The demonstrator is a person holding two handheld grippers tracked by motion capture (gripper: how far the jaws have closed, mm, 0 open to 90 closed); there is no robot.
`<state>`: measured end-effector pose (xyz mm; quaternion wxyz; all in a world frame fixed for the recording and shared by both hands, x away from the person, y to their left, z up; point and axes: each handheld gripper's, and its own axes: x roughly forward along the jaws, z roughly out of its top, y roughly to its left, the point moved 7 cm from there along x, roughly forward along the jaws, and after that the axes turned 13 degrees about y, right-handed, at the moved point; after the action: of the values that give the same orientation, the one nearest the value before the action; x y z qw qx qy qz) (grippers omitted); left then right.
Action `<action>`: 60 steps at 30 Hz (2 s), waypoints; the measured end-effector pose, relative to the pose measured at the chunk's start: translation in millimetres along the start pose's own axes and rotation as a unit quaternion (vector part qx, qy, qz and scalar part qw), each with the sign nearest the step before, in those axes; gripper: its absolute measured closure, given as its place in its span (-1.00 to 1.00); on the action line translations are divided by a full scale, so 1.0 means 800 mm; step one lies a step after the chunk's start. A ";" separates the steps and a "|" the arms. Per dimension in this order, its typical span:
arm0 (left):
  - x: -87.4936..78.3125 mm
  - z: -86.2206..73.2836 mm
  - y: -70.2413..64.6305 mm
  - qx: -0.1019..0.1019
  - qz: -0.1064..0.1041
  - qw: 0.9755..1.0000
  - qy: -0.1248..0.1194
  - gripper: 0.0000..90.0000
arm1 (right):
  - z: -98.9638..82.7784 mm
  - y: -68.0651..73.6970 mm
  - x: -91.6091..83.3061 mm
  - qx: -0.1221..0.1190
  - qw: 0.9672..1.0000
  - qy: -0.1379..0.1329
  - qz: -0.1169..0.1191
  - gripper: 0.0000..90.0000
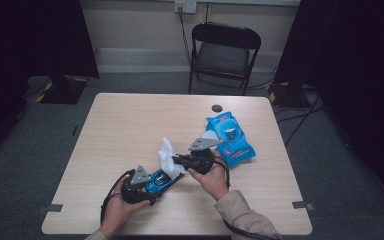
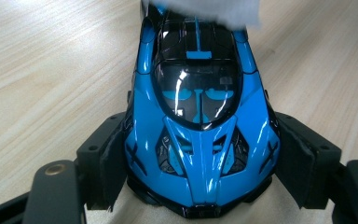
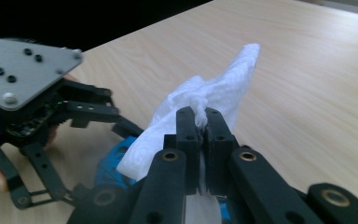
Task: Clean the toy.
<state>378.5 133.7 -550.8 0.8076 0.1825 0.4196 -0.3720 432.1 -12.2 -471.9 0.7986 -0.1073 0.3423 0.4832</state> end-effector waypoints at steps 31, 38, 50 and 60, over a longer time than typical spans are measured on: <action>0.000 0.000 0.000 0.001 0.000 1.000 0.000 -0.43 | -0.031 0.073 0.087 -0.073 0.993 0.071 0.060 0.50; 0.000 0.000 0.000 -0.001 -0.001 1.000 0.000 -0.43 | -0.032 0.070 0.088 -0.092 0.993 0.065 0.024 0.88; 0.000 0.000 0.000 0.000 0.000 1.000 0.000 -0.43 | -0.029 0.058 0.082 -0.059 0.996 0.062 0.017 0.95; 0.000 0.000 0.000 0.000 0.000 1.000 0.000 -0.43 | -0.029 0.051 0.078 -0.043 0.997 0.057 0.025 0.95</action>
<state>378.6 133.8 -550.8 0.8075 0.1829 0.4197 -0.3721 405.5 40.4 -523.1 0.7601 -0.1600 0.3687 0.5105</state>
